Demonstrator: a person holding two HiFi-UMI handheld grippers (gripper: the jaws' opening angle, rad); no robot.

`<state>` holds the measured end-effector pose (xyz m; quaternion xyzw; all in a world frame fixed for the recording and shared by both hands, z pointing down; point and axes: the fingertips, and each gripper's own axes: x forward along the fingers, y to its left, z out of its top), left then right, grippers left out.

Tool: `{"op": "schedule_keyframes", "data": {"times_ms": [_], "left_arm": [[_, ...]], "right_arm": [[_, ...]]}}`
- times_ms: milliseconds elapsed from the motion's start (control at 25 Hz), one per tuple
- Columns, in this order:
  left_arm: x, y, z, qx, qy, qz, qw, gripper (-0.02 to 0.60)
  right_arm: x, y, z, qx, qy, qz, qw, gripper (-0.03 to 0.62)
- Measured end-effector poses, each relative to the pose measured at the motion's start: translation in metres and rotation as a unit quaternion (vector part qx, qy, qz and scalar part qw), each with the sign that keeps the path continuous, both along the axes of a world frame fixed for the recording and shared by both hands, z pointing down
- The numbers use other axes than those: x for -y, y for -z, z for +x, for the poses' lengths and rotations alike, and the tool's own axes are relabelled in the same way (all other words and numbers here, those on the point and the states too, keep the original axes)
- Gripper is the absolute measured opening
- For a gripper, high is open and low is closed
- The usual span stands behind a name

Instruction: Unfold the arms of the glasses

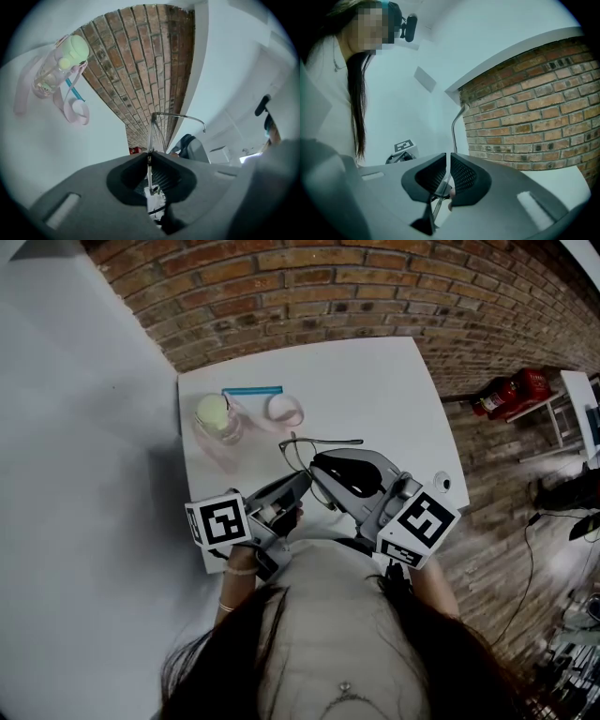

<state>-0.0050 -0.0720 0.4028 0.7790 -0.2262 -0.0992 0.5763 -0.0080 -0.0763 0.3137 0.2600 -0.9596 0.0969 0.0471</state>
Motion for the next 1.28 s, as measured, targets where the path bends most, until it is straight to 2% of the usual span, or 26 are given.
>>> {"op": "schedule_keyframes", "data": {"times_ms": [200,960,1280], "left_arm": [[0.003,0.006,0.0,0.007,-0.002,0.036,0.9993,0.021],[0.004,0.016,0.001,0.035,-0.001,0.098,0.9946,0.021],[0.004,0.019,0.0,0.055,0.002,0.13,0.99,0.021]], "right_arm": [[0.001,-0.008,-0.004,-0.009,0.005,-0.009,1.0,0.038],[0.004,-0.023,-0.011,-0.022,0.016,-0.036,0.999,0.052],[0.003,-0.027,-0.014,-0.018,0.023,-0.051,0.998,0.055]]}}
